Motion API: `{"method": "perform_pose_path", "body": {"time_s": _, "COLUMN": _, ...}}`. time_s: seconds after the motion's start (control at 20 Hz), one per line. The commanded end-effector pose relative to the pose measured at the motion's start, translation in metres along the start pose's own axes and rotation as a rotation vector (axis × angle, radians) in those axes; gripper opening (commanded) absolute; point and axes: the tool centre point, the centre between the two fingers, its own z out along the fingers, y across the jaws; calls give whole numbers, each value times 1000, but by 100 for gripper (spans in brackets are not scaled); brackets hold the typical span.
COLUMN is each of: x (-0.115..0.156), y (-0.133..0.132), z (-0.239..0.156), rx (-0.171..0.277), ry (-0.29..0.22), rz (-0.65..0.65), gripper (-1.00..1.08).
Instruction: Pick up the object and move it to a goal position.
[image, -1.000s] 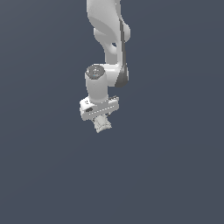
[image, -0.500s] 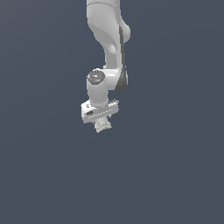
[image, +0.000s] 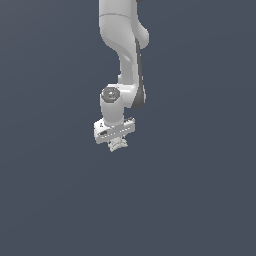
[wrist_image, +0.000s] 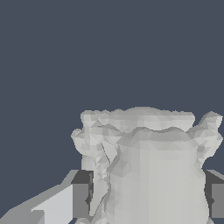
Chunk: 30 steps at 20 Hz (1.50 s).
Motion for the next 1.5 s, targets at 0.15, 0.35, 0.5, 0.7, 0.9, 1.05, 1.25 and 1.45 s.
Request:
{"method": "perform_pose_path", "body": {"time_s": 0.15, "x": 0, "y": 0, "z": 1, "rx": 0, "ry": 0, "rz": 0, "gripper": -100}}
{"method": "perform_pose_path", "body": {"time_s": 0.35, "x": 0, "y": 0, "z": 1, "rx": 0, "ry": 0, "rz": 0, "gripper": -100}}
{"method": "perform_pose_path", "body": {"time_s": 0.5, "x": 0, "y": 0, "z": -1, "rx": -1, "ry": 1, "rz": 0, "gripper": -100}}
{"method": "perform_pose_path", "body": {"time_s": 0.7, "x": 0, "y": -4, "z": -8, "rx": -1, "ry": 1, "rz": 0, "gripper": -100}}
{"method": "perform_pose_path", "body": {"time_s": 0.9, "x": 0, "y": -13, "z": -21, "rx": -1, "ry": 1, "rz": 0, "gripper": -100}}
{"method": "perform_pose_path", "body": {"time_s": 1.05, "x": 0, "y": -22, "z": -36, "rx": -1, "ry": 1, "rz": 0, "gripper": -100}}
{"method": "perform_pose_path", "body": {"time_s": 1.25, "x": 1, "y": -39, "z": -62, "rx": -2, "ry": 0, "rz": 0, "gripper": -100}}
{"method": "perform_pose_path", "body": {"time_s": 1.45, "x": 1, "y": -59, "z": -95, "rx": -2, "ry": 0, "rz": 0, "gripper": -100}}
